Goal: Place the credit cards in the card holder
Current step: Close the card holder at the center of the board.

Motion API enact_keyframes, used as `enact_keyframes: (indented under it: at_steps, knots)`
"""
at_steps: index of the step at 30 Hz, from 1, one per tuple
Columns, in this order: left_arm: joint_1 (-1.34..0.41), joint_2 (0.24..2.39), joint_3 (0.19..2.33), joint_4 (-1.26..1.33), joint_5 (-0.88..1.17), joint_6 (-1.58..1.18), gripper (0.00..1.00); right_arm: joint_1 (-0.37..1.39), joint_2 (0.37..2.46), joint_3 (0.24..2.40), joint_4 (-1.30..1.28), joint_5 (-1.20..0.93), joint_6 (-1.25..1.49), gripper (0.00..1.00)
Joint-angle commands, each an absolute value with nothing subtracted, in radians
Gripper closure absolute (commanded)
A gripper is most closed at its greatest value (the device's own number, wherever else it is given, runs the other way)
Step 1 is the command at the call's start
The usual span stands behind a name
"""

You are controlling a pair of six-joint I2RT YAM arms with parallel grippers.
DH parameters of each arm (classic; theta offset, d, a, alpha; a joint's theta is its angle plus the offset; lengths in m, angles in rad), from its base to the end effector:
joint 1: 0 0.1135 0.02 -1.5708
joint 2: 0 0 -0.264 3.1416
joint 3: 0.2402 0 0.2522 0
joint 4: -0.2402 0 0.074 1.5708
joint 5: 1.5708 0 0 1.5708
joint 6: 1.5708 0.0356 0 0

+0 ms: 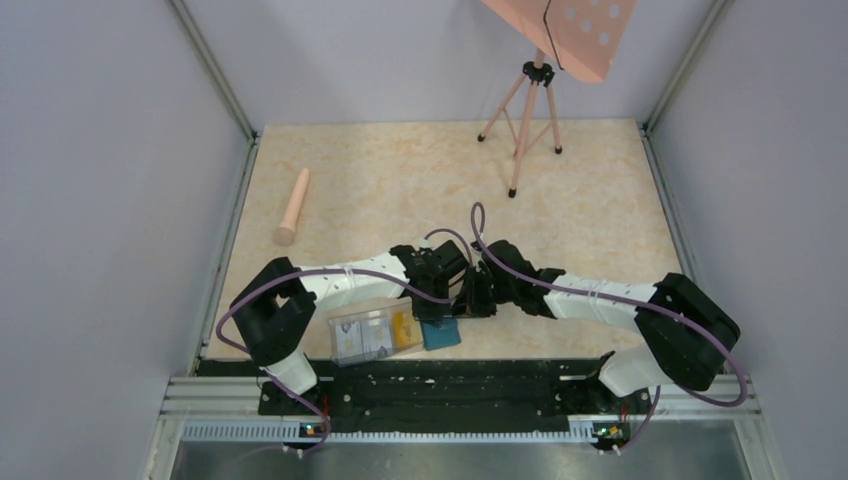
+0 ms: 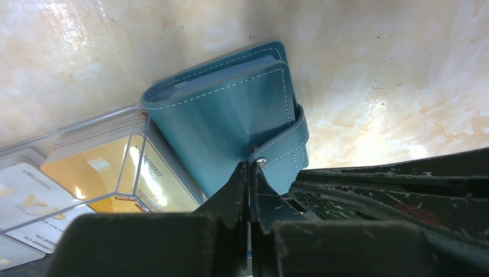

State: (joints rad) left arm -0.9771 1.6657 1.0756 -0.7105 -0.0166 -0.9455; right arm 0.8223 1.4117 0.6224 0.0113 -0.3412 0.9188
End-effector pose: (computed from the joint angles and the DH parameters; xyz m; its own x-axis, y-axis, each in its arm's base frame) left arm 0.1746 -0.2576 0.1842 -0.9855 0.0111 -0.1692 0.0465 0.9772 -0.2071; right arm 0.1750 0.2059 0.1671 -0.9676 0.0589 -0.2455 -0.1377 0.6919 0.7087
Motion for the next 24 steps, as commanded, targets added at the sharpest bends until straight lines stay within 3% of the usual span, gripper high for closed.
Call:
enact_keyframes:
  at_steps: [1, 24]
  knots:
    - [-0.976, 1.668, 1.112, -0.698, -0.026, -0.934, 1.00, 0.834, 1.421, 0.638, 0.010, -0.319, 0.911, 1.00]
    - [-0.976, 1.726, 1.118, -0.712, -0.059, -0.909, 1.00, 0.854, 1.541, 0.656, 0.066, -0.324, 0.927, 1.00]
